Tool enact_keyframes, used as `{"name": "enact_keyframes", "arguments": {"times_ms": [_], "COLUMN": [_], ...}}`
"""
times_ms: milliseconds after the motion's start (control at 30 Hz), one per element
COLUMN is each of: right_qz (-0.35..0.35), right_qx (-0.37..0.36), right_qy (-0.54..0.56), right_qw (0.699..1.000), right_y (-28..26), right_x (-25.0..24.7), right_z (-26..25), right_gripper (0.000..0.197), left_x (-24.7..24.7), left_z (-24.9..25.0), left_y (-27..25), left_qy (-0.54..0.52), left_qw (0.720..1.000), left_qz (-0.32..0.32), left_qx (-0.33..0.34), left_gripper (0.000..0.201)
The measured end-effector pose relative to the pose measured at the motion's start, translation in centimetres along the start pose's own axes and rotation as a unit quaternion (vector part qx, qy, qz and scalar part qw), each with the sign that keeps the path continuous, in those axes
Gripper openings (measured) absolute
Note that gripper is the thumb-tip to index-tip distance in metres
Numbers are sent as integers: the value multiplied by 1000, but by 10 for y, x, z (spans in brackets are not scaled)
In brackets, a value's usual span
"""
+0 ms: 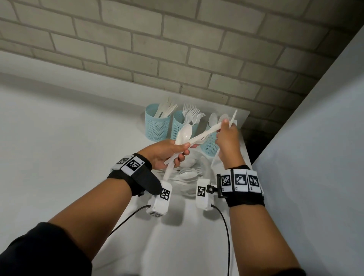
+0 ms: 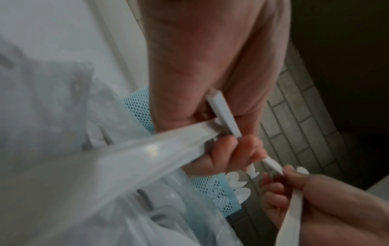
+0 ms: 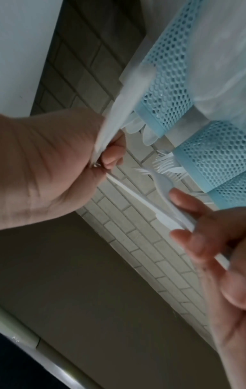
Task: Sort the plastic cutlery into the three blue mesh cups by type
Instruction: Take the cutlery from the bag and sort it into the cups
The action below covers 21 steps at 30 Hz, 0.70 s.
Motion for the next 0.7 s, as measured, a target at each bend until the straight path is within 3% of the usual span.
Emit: {"name": "enact_keyframes", "arguments": {"times_ms": [167, 300, 400, 500, 700], "right_qz": [33, 39, 8, -76, -233], "right_qx": [60, 114, 145, 161, 180], "right_qy": [242, 339, 296, 187, 17], "right_qw": [968, 933, 944, 966, 956], "right_y": [-2, -6, -15, -28, -67], "right_x": [-16, -11, 9, 38, 81], "right_z": [-12, -11, -4, 5, 21], "right_gripper": [27, 25, 23, 23, 30], "left_x": [-2, -11, -14, -15, -22], "left_z": [2, 14, 34, 56, 80], "left_y": [-2, -3, -5, -6, -2], "left_qy": [-8, -48, -106, -153, -199], "left_qw": [1000, 998, 992, 982, 964], "left_qz": [8, 34, 34, 22, 29], "left_qx": [-2, 21, 60, 107, 176], "left_gripper": [24, 27, 27, 26, 24]}}
Point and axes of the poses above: each hand's wrist, its own y-axis towards the middle knuckle, its own x-axis out of the palm, z = x × y, the point moved 10 cm from there along y, towards the middle knuckle, and after that the axes turned 8 degrees about z, right-handed, at the moved point
